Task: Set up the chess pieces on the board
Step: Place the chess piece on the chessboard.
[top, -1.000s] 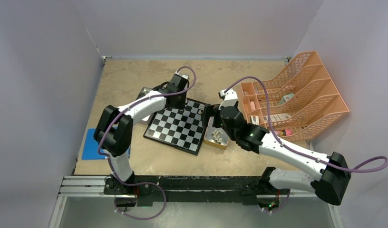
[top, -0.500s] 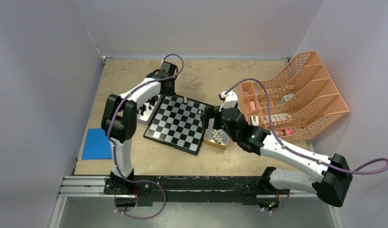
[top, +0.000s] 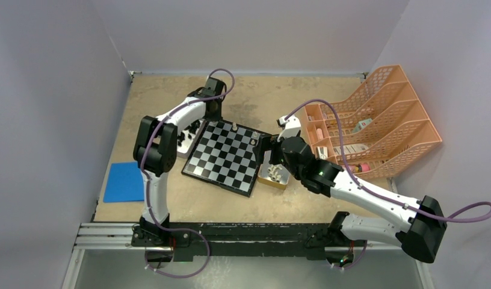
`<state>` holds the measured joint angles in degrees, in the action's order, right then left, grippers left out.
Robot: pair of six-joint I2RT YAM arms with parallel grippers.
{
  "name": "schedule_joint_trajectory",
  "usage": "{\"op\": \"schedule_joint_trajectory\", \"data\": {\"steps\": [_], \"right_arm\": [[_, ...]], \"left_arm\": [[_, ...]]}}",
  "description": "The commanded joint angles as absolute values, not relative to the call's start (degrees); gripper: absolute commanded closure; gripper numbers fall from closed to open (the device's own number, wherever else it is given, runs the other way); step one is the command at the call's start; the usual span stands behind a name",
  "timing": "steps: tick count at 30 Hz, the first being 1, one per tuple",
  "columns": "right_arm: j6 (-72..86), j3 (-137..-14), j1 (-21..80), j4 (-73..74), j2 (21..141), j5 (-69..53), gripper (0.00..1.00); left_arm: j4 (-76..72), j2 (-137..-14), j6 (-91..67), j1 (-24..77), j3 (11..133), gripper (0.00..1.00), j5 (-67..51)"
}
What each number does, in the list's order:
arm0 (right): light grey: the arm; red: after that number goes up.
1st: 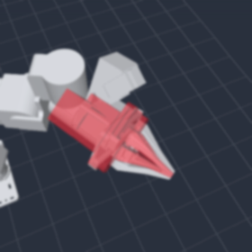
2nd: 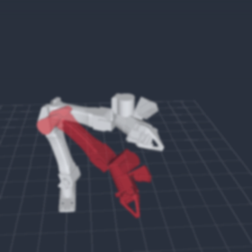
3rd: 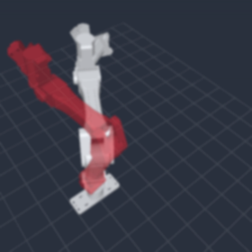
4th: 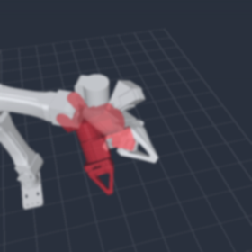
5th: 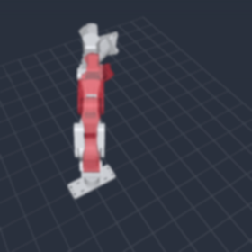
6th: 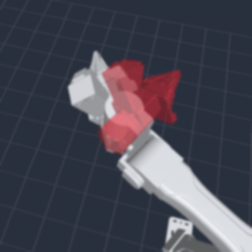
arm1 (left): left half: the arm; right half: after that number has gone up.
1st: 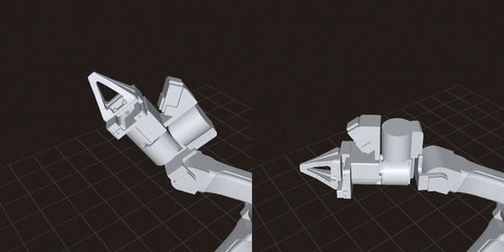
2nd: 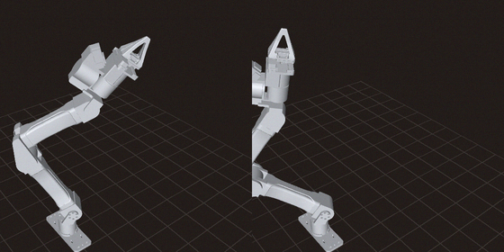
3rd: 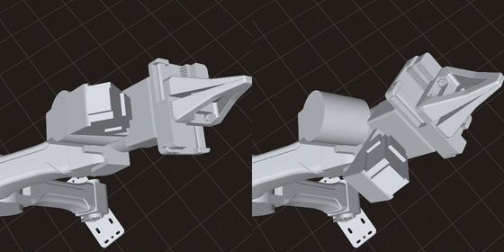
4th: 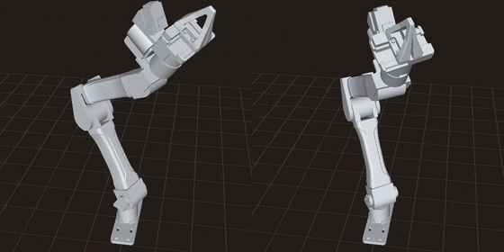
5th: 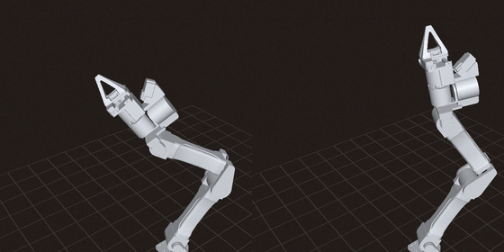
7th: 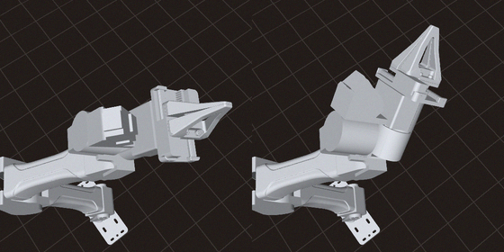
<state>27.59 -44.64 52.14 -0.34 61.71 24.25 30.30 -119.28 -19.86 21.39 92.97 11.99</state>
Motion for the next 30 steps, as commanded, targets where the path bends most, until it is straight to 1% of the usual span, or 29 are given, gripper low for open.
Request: {"op": "schedule_joint_trajectory", "data": {"steps": [1,10,16,17,22,28,30], "right_arm": [[28.03,-45.12,52.43,-2.25,60.82,23.99,0.01],[27.82,-45.25,52.47,-1.98,61.52,24.07,0.01],[27.64,-44.75,52.47,-2.17,61.48,24.35,0.01],[27.61,-44.74,52.47,-2.22,61.56,24.27,0.01],[27.64,-44.58,52.47,-2.30,61.57,24.32,0.01],[27.65,-44.39,52.47,-2.22,61.52,24.18,0.01],[27.53,-44.38,52.47,-2.26,61.59,24.27,0.01]], "left_arm": [[29.99,-119.96,-18.51,21.35,95.22,0.91,14.02],[29.58,-120.88,-17.93,21.36,94.44,0.89,14.72],[29.25,-121.18,-17.28,21.36,94.18,0.76,14.17],[29.24,-121.13,-17.23,21.36,94.19,0.75,14.11],[28.57,-120.94,-17.05,21.36,94.13,0.81,13.80],[28.21,-121.33,-16.79,21.36,94.22,0.81,14.06],[28.21,-121.46,-16.78,21.36,94.30,0.79,14.06]]}}
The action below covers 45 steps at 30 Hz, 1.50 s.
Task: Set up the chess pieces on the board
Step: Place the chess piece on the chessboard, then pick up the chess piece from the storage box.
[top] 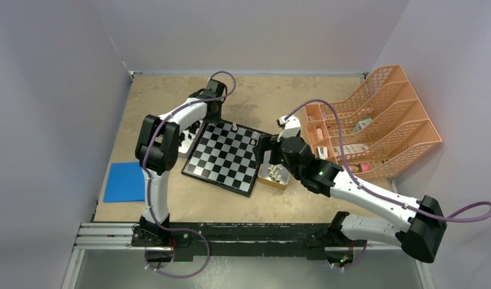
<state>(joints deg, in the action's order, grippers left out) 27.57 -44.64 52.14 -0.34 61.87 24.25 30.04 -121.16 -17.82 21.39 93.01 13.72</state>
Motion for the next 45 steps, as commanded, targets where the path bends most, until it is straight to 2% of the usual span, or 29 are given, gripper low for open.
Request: {"op": "schedule_joint_trajectory", "data": {"steps": [1,11,20,24,27,34,36,38,45], "right_arm": [[27.59,-44.38,52.47,-2.29,61.67,24.30,0.01],[28.49,-43.43,52.43,-2.94,63.11,25.03,0.01],[33.83,-41.83,52.37,-1.21,63.27,27.10,0.01],[34.81,-42.53,52.34,-0.11,65.36,27.47,0.03],[35.39,-42.16,52.13,-0.47,66.31,27.14,0.12],[37.00,-41.60,50.66,-0.12,68.52,26.34,0.44],[37.68,-41.26,49.22,-0.09,69.11,26.40,0.53],[37.45,-40.55,46.77,-0.18,69.87,25.64,0.57],[34.40,-40.98,36.97,-1.89,75.83,24.54,0.64]], "left_arm": [[28.19,-121.54,-16.79,21.36,94.31,0.77,14.06],[28.38,-119.16,-17.69,21.36,94.96,0.65,9.56],[30.28,-108.18,-18.94,21.35,94.54,0.46,5.11],[32.58,-102.73,-19.66,21.36,93.53,0.43,5.94],[34.40,-97.11,-19.86,21.36,91.83,0.43,5.52],[36.25,-82.66,-18.28,21.36,83.51,0.44,0.43],[36.59,-78.39,-17.09,21.36,80.30,0.44,-4.24],[36.54,-73.70,-15.93,21.36,77.15,0.44,-7.68],[34.98,-58.94,-14.17,21.36,64.62,0.39,-13.01]]}}
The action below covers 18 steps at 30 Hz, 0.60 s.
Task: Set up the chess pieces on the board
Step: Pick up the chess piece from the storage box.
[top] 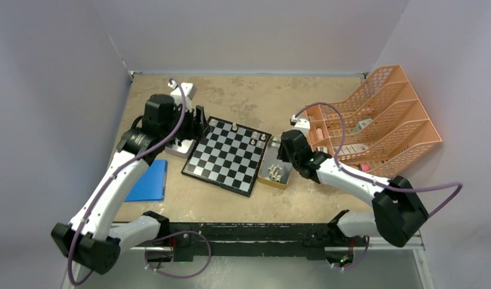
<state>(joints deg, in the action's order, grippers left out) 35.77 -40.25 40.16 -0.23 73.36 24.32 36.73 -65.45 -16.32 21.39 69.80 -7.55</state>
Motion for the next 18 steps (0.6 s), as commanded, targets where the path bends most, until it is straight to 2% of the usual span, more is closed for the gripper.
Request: {"op": "schedule_joint_trajectory", "data": {"steps": [1,10,18], "right_arm": [[34.19,-41.50,36.49,-2.05,76.79,25.01,0.64],[33.81,-46.11,33.95,-3.00,85.85,25.44,0.66],[33.33,-50.33,33.84,-2.80,90.03,26.13,0.71]], "left_arm": [[34.98,-57.55,-14.42,21.36,63.02,0.39,-12.96],[32.30,-48.35,-14.88,21.36,49.84,0.37,-18.38],[32.64,-47.44,-14.84,21.37,49.23,0.38,-17.13]]}}
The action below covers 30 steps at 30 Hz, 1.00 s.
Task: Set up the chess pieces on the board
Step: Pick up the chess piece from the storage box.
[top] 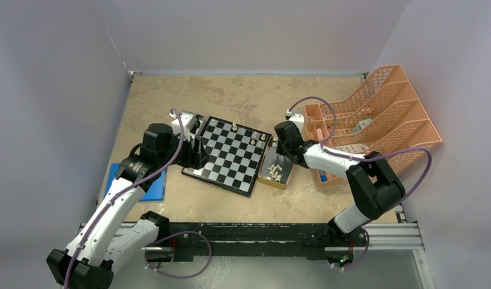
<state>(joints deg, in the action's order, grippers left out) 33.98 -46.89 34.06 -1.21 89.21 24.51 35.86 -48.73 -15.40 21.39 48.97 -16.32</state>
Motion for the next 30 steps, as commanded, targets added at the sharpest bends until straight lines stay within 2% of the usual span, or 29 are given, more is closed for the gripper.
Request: {"op": "schedule_joint_trajectory", "data": {"steps": [1,12,22,30], "right_arm": [[33.31,-50.77,33.84,-2.69,90.40,26.12,0.71],[32.46,-52.50,33.57,-2.53,94.80,26.30,0.73],[31.80,-52.99,33.57,-2.23,94.81,26.44,0.87],[30.88,-54.42,33.70,0.92,90.54,27.46,0.89]], "left_arm": [[32.57,-47.34,-14.90,21.36,49.15,0.38,-17.21],[32.43,-44.15,-15.73,21.45,48.44,0.38,-15.15],[32.52,-45.17,-15.64,21.45,48.53,0.38,-14.94],[32.69,-45.09,-15.64,21.45,48.53,0.38,-13.84]]}}
